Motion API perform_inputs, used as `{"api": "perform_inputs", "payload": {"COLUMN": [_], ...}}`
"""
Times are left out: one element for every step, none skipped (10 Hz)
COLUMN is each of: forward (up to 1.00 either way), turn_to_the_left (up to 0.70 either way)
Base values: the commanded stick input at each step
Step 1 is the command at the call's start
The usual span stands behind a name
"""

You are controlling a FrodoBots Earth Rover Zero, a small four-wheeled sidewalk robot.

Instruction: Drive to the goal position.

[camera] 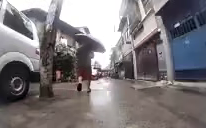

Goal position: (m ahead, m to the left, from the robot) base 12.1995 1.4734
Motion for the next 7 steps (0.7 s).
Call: {"api": "perform_inputs", "payload": {"forward": [0.99, 0.99, 0.99, 0.99, 0.99, 0.99, 0.99], "turn_to_the_left": [0.00, 0.00, 0.00, 0.00, 0.00, 0.14, 0.32]}}
